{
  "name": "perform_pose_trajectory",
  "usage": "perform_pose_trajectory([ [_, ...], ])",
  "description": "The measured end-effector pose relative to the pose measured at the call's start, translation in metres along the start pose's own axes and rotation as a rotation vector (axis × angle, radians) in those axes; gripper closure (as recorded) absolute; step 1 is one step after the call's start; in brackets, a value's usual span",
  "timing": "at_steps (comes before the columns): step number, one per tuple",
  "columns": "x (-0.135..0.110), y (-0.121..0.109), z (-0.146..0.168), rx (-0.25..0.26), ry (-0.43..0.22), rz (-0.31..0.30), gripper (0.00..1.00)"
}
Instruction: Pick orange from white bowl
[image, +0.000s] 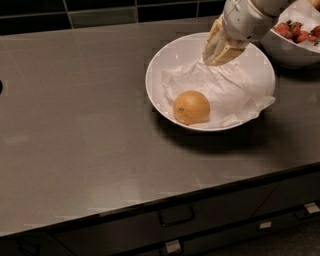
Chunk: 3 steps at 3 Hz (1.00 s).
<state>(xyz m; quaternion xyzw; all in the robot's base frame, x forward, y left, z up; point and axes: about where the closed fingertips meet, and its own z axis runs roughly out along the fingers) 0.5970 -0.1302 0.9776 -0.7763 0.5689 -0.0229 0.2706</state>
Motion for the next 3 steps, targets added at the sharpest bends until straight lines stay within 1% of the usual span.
perform_pose_trajectory([
  [2, 0.0000, 0.0000, 0.0000, 0.000, 0.000, 0.000, 0.12],
  [3, -0.0002, -0.0001, 0.0002, 0.000, 0.000, 0.000, 0.00],
])
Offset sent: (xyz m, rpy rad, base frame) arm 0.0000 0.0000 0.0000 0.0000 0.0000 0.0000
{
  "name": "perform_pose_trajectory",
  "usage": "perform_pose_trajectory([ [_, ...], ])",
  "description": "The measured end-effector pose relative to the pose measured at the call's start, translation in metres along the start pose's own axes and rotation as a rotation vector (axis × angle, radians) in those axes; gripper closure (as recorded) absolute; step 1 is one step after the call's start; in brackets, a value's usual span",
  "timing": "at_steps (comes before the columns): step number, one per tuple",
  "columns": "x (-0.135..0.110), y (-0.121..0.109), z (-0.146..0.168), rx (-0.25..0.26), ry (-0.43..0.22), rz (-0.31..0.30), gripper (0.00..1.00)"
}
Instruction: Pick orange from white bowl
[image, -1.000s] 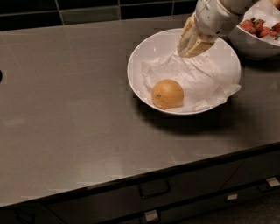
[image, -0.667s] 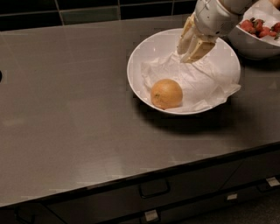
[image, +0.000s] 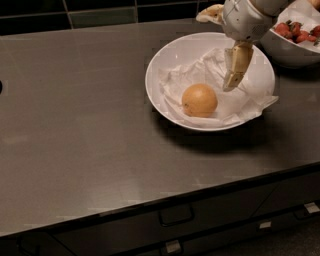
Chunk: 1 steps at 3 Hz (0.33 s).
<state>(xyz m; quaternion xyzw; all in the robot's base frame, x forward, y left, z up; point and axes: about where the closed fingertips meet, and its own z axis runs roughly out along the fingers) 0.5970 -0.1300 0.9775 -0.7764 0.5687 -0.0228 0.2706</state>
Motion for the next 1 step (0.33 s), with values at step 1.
perform_pose_trajectory([
  [1, 0.0000, 0.0000, 0.0000, 0.000, 0.000, 0.000, 0.00],
])
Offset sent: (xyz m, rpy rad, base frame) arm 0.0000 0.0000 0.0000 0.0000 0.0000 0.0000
